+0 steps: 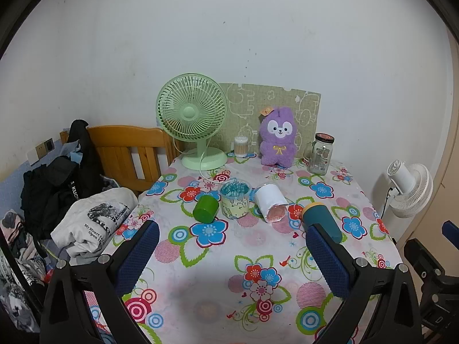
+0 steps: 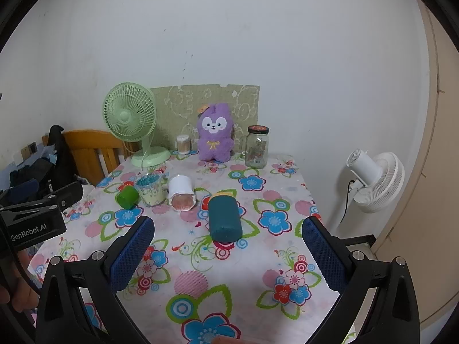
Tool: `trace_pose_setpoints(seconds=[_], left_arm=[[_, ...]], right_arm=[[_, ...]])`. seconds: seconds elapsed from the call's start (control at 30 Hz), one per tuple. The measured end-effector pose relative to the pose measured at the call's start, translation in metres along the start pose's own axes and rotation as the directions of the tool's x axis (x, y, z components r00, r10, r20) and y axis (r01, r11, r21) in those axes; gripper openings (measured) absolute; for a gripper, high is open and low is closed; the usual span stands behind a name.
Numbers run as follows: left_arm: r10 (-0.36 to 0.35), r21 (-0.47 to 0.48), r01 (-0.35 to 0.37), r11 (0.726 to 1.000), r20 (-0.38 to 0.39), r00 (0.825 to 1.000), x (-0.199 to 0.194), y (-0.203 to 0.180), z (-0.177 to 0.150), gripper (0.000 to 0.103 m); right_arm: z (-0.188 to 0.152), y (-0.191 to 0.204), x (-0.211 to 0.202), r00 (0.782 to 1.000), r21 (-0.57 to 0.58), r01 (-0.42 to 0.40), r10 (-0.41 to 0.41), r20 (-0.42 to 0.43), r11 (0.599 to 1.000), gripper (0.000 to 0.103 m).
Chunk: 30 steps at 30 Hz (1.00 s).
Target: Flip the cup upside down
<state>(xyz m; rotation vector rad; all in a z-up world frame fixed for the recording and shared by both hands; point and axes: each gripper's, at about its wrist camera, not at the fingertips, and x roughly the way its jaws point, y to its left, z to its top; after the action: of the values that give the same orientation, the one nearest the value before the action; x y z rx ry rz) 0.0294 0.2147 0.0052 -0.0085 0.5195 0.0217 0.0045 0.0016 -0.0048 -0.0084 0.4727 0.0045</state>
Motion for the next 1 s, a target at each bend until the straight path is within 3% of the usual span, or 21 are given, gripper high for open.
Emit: trace_pose_setpoints(seconds=[1.0], left_arm=[[-0.005,0.001,0.005,1.0,-0.007,1.0,0.0024,-0.0007,-0.0016,0.103]], right_arm=[[-0.0011,0.0015,-0.0032,1.0,0.003,0.008,-0.008,0.0,1.0,0.103]])
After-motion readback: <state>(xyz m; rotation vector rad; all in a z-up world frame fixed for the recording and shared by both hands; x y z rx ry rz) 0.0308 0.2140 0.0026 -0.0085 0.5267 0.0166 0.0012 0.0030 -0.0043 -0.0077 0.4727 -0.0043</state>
